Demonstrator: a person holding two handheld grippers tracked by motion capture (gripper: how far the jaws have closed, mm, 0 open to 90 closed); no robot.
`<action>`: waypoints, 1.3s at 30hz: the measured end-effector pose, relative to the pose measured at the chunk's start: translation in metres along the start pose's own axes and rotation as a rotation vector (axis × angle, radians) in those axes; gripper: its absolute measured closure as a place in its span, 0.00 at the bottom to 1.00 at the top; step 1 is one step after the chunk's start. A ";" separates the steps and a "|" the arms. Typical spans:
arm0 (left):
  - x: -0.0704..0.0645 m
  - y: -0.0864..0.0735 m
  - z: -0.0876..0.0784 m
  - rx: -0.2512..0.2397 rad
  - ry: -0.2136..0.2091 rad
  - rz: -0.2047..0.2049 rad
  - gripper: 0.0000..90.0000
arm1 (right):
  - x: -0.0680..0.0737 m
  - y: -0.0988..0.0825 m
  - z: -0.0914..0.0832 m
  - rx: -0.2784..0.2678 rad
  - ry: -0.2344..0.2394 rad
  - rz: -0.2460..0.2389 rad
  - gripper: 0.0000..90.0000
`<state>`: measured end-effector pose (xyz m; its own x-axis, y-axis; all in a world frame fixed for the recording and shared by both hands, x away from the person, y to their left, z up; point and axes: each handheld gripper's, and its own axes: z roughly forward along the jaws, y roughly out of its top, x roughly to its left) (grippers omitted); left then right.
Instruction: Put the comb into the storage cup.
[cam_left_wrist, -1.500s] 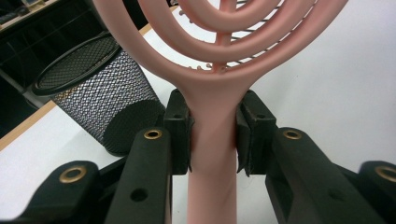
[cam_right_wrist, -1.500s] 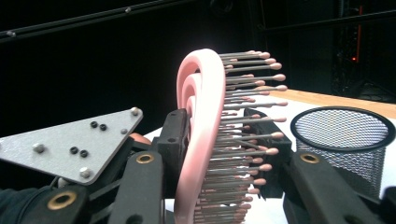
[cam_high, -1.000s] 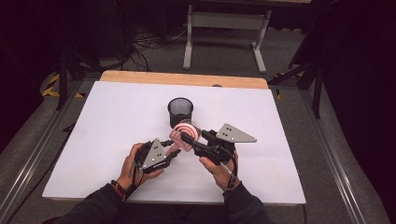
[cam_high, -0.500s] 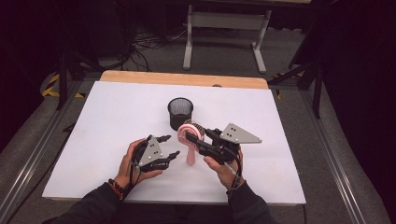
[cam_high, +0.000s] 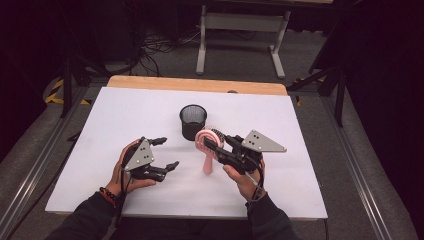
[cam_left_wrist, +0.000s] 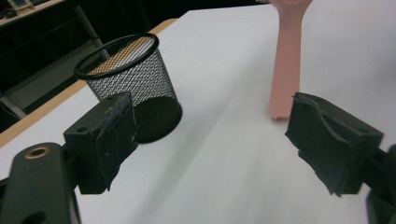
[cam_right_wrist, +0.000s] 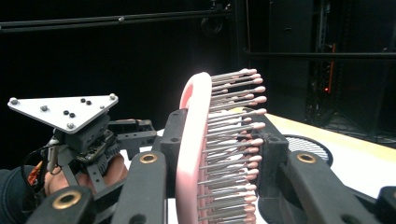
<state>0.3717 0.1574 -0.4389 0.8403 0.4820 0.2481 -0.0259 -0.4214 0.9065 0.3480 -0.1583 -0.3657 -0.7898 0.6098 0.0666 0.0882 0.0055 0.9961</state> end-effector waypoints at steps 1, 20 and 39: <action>0.002 -0.002 -0.003 0.009 0.005 0.009 0.16 | -0.001 0.000 -0.001 0.000 -0.001 0.001 0.70; 0.011 -0.037 -0.051 0.033 0.065 -0.009 0.10 | -0.009 0.008 -0.004 -0.031 -0.045 -0.007 0.70; 0.015 -0.054 -0.077 0.007 0.097 -0.077 0.08 | -0.018 0.051 0.013 -0.100 -0.084 -0.042 0.70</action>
<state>0.3445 0.2465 -0.4576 0.7835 0.5848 0.2100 0.0405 -0.3853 0.9219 0.3747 -0.1588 -0.3172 -0.7373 0.6752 0.0233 -0.0086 -0.0439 0.9990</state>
